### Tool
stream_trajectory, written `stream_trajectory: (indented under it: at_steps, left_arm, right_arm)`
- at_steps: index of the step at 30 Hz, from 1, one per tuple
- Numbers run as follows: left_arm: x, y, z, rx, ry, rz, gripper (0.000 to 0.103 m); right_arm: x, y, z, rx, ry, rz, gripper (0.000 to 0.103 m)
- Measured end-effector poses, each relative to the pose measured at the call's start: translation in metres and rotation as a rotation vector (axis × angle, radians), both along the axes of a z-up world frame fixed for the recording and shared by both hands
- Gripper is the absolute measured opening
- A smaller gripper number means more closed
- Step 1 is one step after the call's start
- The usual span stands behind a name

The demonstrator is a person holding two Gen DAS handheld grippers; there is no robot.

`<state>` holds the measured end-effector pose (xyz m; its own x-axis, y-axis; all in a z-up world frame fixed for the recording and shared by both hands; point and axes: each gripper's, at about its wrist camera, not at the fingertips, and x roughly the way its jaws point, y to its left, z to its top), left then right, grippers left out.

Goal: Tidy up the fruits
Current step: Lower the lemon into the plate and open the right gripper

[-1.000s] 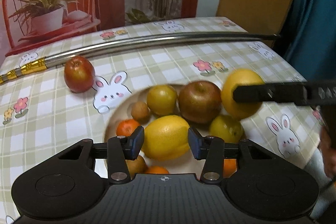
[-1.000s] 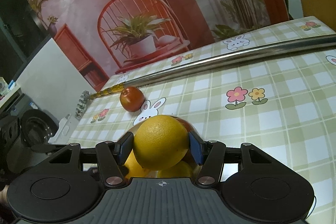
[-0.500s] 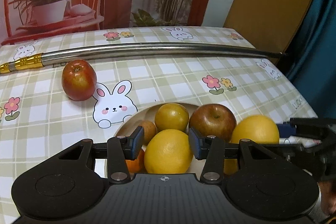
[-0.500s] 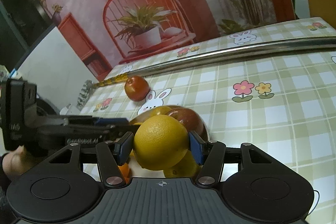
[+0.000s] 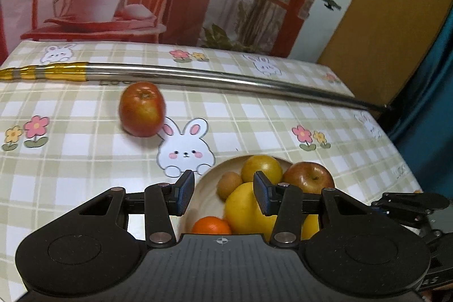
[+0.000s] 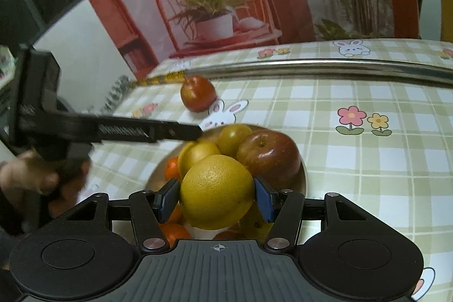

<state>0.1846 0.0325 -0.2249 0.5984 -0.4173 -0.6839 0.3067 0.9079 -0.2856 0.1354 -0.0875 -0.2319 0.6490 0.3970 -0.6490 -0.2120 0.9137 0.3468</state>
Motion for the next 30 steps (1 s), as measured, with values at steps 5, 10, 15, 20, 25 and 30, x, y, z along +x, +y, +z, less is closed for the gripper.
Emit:
stream_trajectory:
  at_steps: [5, 10, 15, 20, 25, 30]
  left_arm:
    - [-0.009, 0.016, 0.005, -0.043, -0.017, 0.035, 0.048]
    - [-0.016, 0.026, 0.006, -0.051, -0.035, 0.064, 0.048]
    - [-0.024, 0.036, 0.008, -0.054, -0.046, 0.094, 0.048]
    - [-0.032, 0.041, 0.011, -0.043, -0.061, 0.115, 0.048]
    - [-0.038, 0.043, 0.014, -0.03, -0.065, 0.13, 0.049]
    - [-0.043, 0.042, 0.014, -0.01, -0.055, 0.14, 0.05]
  right_arm:
    - [0.005, 0.017, 0.0, -0.074, 0.008, 0.038, 0.051]
    - [0.009, 0.029, -0.003, -0.117, 0.015, 0.051, 0.049]
    - [0.01, 0.034, -0.003, -0.15, 0.015, 0.06, 0.049]
    - [0.012, 0.038, -0.006, -0.158, 0.027, 0.067, 0.049]
    - [0.013, 0.043, -0.01, -0.172, 0.031, 0.078, 0.049]
    - [0.013, 0.041, -0.011, -0.155, 0.036, 0.076, 0.049]
